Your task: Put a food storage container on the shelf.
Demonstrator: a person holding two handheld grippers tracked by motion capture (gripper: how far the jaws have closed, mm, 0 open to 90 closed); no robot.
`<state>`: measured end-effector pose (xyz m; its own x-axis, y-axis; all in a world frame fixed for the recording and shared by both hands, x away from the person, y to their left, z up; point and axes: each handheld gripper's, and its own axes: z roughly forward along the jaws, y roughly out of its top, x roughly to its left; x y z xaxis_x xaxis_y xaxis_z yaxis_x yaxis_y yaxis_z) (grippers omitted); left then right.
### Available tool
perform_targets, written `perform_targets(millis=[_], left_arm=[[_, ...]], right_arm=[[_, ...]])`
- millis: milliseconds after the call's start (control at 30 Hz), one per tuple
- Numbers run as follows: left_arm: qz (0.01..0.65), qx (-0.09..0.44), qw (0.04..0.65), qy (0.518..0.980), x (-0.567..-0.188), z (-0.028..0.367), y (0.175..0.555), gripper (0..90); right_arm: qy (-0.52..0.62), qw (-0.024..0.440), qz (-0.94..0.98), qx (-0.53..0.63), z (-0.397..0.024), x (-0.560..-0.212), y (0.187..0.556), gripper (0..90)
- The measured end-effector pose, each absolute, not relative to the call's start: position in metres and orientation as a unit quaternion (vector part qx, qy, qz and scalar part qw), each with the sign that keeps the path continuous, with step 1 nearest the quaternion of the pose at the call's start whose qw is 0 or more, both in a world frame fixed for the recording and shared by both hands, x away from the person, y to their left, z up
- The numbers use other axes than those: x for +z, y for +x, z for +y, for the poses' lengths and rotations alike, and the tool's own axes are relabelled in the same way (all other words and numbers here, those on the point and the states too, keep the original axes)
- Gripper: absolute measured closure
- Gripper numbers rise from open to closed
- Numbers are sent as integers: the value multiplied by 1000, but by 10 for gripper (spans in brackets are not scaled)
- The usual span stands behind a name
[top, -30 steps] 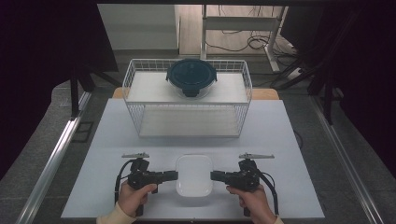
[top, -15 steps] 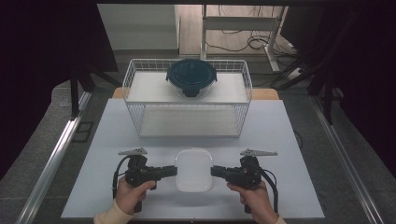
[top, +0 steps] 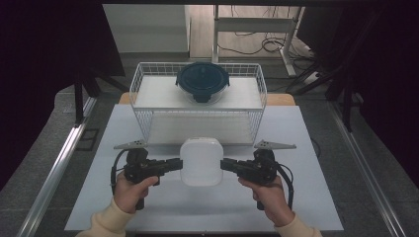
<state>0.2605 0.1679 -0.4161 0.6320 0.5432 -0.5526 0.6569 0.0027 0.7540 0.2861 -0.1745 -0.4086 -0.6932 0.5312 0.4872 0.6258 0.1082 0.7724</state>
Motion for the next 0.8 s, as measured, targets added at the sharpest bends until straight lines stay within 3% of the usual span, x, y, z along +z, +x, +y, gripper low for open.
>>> perform_targets(millis=[367,800], left_arm=[[395,-7,586,708,-362,171,272,806],[378,16,592,711,-325,168,293,806]], right_arm=[[-352,1,-746,-565,-170,-351,298,801],[-335,-21,-742,-580,-173,-315,316,801]])
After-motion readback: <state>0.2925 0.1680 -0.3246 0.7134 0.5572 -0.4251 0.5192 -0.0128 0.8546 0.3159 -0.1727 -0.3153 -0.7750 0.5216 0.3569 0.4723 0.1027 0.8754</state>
